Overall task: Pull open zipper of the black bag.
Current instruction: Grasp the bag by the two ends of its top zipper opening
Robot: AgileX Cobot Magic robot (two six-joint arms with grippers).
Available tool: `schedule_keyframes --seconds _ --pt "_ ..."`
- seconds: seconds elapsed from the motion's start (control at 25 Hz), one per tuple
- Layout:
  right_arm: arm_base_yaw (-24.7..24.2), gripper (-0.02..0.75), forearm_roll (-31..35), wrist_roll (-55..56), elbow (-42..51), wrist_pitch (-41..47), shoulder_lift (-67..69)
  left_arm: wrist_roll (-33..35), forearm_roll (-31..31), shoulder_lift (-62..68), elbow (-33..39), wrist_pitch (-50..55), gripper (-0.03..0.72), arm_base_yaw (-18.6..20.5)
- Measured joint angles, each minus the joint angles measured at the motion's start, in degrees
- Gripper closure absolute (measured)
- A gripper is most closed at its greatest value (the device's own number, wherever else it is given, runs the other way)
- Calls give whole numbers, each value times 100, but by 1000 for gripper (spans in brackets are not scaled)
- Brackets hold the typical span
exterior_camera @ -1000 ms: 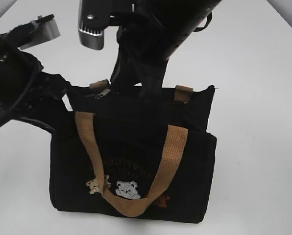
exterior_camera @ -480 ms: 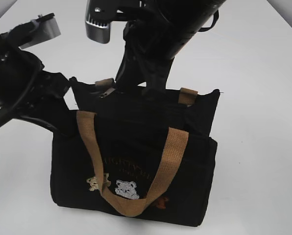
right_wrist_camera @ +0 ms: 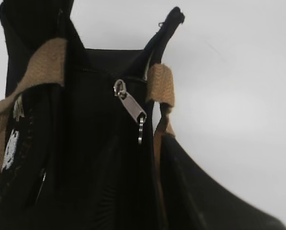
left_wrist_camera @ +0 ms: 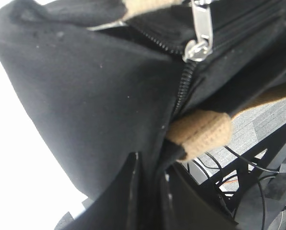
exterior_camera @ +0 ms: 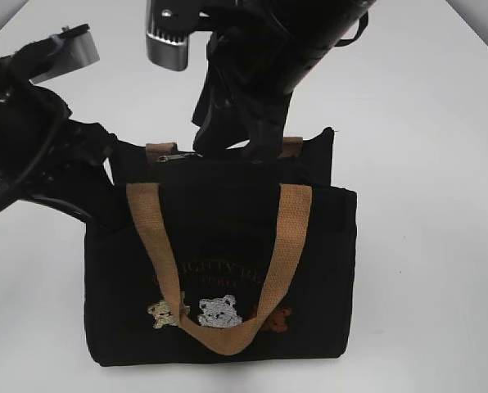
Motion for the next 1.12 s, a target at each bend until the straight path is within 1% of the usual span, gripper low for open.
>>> schedule_keyframes --seconds 0.16,0.4,0.6,0.64,0.68,0.76,0.84,1.12 --pt "0 501 19 -186 0 0 0 0 0 0 0 5 652 0" --pt "27 501 387 -341 -6 30 182 0 0 0 0 5 652 0" --pt "98 504 413 -360 -6 30 305 0 7 0 0 20 652 0" --pt "106 511 413 -365 -6 34 305 0 7 0 0 20 652 0" --pt "117 534 413 -365 -6 28 305 0 7 0 0 20 652 0" --pt "124 598 413 -371 -6 23 316 0 7 0 0 20 652 0" --pt "124 643 419 -354 -6 3 327 0 7 0 0 15 652 0" --pt "124 662 437 -207 -6 3 289 0 12 0 0 15 652 5"
